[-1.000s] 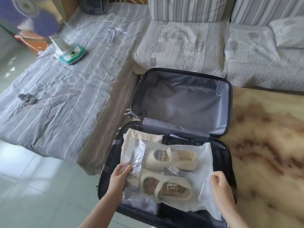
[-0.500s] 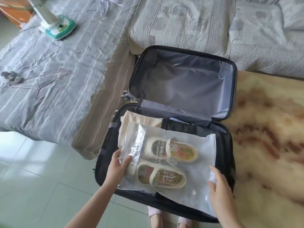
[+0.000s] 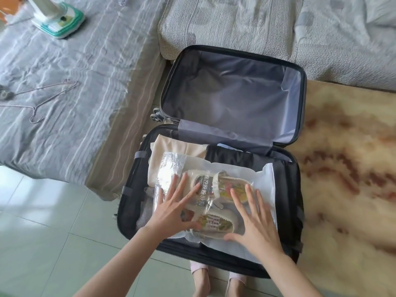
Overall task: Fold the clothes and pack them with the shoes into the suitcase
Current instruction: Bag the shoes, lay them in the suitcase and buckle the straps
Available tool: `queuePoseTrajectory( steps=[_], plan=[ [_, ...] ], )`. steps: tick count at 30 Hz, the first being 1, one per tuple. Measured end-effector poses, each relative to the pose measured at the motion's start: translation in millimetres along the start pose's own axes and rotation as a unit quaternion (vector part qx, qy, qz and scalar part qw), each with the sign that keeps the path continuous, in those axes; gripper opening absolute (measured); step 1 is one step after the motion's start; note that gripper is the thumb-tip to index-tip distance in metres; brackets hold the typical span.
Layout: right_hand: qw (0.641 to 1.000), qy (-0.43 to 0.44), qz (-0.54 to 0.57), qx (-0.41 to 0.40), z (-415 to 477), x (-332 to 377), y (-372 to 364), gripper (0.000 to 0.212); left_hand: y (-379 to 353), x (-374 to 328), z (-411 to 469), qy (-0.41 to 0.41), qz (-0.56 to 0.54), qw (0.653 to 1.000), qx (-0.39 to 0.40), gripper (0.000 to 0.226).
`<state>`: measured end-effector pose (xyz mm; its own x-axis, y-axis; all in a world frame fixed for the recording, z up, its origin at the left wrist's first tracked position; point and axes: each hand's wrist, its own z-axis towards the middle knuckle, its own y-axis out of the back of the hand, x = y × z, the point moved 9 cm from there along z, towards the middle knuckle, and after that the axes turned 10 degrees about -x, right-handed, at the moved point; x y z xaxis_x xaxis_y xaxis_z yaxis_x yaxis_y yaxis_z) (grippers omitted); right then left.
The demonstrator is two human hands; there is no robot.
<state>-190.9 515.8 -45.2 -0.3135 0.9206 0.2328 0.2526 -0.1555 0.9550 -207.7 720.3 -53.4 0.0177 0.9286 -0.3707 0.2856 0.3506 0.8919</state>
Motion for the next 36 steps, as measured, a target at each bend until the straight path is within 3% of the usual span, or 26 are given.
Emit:
queuePoseTrajectory(
  steps=[4, 7, 9, 11, 13, 17, 21, 26, 29, 32, 34, 36],
  plan=[
    [0.999, 0.004, 0.013, 0.034, 0, 0, -8, 0.129, -14, 3, 2, 0.007, 0.030, 0.999, -0.013, 0.110],
    [0.987, -0.007, 0.147, 0.060, -1, 5, -5, 0.124, -13, 4, 2, 0.012, -0.001, 0.999, -0.032, 0.113],
    [0.942, -0.075, 0.327, 0.025, 0, -2, 14, 0.110, -4, 6, 2, 0.023, -0.042, 0.998, -0.048, 0.113],
    [0.884, -0.165, 0.430, -0.078, 1, -27, 34, 0.084, 11, 20, 1, 0.085, -0.118, 0.986, -0.088, 0.112],
    [0.880, -0.220, 0.395, -0.147, 1, -49, 41, 0.063, 15, 41, -5, 0.174, -0.175, 0.964, -0.099, 0.110],
    [0.927, -0.218, 0.280, -0.121, 7, -37, 25, 0.040, -8, 67, -20, 0.289, -0.242, 0.926, -0.024, 0.115],
    [0.957, -0.176, 0.144, -0.181, 0, -11, 22, 0.036, -9, 55, -23, 0.294, -0.265, 0.918, -0.009, 0.100],
    [0.980, -0.105, 0.060, -0.156, -1, 10, 14, 0.042, -5, 57, -26, 0.278, -0.237, 0.931, -0.024, 0.097],
    [0.970, -0.112, 0.086, -0.200, 7, -4, 30, 0.033, 1, 58, -25, 0.310, -0.289, 0.904, -0.053, 0.092],
    [0.903, -0.244, 0.244, -0.254, -1, -45, 53, 0.031, 6, 63, -22, 0.352, -0.332, 0.870, -0.092, 0.083],
    [0.864, -0.305, 0.351, -0.195, -1, -60, 39, 0.042, 6, 71, -22, 0.368, -0.311, 0.869, -0.114, 0.082],
    [0.871, -0.317, 0.356, -0.116, 4, -59, 22, 0.058, 7, 77, -20, 0.377, -0.298, 0.868, -0.125, 0.083]
  ],
)
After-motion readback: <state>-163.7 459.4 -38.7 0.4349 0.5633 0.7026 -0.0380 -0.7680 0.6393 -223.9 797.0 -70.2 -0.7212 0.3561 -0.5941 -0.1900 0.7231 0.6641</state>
